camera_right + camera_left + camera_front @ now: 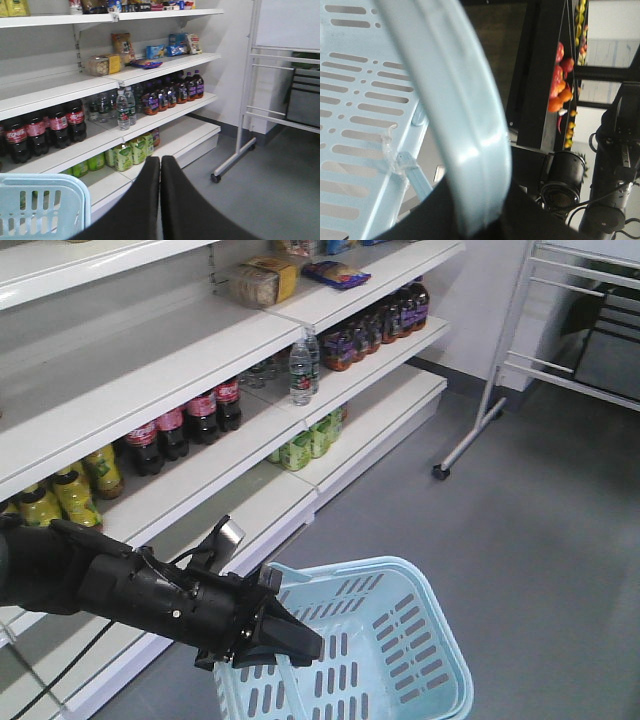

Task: Place coke in basket with both arms
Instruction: 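Hold the basket in the left gripper and turn the base away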

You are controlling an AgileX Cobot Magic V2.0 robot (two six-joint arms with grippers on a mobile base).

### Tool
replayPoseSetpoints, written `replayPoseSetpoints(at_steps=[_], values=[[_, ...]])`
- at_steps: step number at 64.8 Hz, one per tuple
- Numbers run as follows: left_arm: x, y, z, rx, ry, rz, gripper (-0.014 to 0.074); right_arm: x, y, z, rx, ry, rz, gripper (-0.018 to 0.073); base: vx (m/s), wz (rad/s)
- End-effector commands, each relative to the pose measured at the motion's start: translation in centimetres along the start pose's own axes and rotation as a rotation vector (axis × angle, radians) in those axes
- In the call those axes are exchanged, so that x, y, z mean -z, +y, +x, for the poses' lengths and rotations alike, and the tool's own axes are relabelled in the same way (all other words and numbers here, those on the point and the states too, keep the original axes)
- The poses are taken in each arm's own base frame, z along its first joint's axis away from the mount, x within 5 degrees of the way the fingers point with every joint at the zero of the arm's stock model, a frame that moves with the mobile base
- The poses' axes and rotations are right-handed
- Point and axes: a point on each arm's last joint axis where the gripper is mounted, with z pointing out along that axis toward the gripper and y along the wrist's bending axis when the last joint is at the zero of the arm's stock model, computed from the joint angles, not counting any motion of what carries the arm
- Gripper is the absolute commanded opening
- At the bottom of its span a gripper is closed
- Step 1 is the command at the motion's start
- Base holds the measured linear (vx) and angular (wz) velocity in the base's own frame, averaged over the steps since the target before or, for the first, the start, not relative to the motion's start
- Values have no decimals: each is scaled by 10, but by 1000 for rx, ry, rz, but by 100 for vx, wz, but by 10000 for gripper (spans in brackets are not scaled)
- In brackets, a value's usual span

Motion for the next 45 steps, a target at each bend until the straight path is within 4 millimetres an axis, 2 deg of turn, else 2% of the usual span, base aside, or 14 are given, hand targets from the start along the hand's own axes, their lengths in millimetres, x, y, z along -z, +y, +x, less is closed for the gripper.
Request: replayPoseSetpoints(at_steps=[1,45], values=[[7,-26,3,-45,-3,115,-6,1,0,-5,8,-78,-2,-10,-7,-46],[7,-26,3,-45,-3,115,-6,1,0,-5,8,-78,-2,-10,-6,-38]])
